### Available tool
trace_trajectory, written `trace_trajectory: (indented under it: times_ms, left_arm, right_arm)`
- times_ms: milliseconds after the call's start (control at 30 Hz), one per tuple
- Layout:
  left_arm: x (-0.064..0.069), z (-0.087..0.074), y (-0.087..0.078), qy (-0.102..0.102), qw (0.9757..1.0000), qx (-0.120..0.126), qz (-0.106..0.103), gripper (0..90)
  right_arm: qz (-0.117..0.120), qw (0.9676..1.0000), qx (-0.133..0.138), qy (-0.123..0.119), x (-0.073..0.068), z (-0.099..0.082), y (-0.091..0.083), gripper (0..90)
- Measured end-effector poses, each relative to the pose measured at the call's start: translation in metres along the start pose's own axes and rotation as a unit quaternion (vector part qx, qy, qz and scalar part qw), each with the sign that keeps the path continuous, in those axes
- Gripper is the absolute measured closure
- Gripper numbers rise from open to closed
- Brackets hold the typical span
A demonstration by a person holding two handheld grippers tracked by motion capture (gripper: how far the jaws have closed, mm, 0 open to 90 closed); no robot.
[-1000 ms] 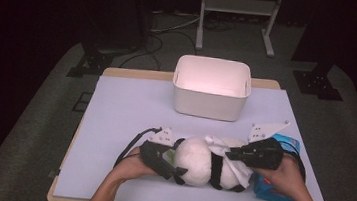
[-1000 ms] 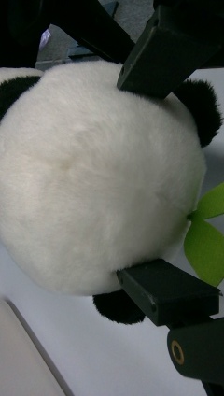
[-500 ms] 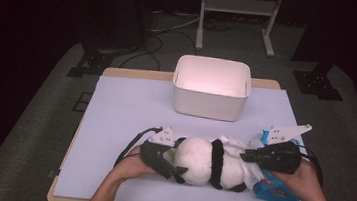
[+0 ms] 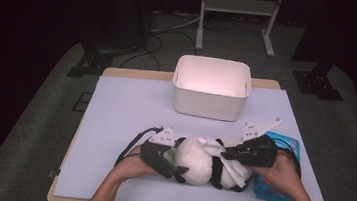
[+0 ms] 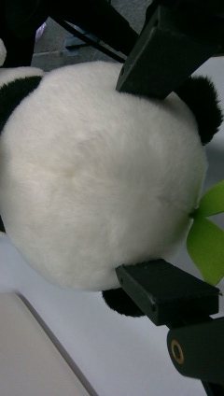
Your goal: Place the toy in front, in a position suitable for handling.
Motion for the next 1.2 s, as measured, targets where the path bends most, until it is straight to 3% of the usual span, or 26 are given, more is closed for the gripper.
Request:
trace_trajectory:
  times_ms: [333,533,767,967,1200]
  left_arm:
    - [-0.001,-0.001,0.0,0.0,1.0,0.001,-0.001,13.7]
    - [-0.001,0.0,0.0,-0.003,1.0,-0.001,-0.003,14.2]
    - [0.001,0.002,0.0,-0.005,1.0,0.001,-0.003,14.2]
    - [0.0,0.002,0.0,-0.004,1.0,0.001,-0.001,14.1]
    - [-0.001,0.001,0.0,-0.005,1.0,0.002,-0.003,14.1]
  right_arm:
    - [-0.016,0.9991,0.031,0.025,0.009,-0.02,-0.029,81.9]
    - [-0.025,0.9984,0.034,0.039,0.007,-0.036,-0.044,83.2]
    - [-0.01,0.9993,0.029,0.021,-0.003,-0.025,-0.033,83.6]
    - [0.03,0.9995,0.004,-0.004,-0.019,-0.011,-0.002,83.7]
    - [0.021,0.9997,0.012,0.005,-0.019,-0.022,-0.014,83.9]
Point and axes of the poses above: each handheld gripper's, and its own axes: y roughly forward along the jaws, z roughly out of its top, x roughly to its right, the point moved 10 cm from there along y, roughly forward along the jaws, and after that the axes turned 12 degrees about z, right-handed, at the moved point
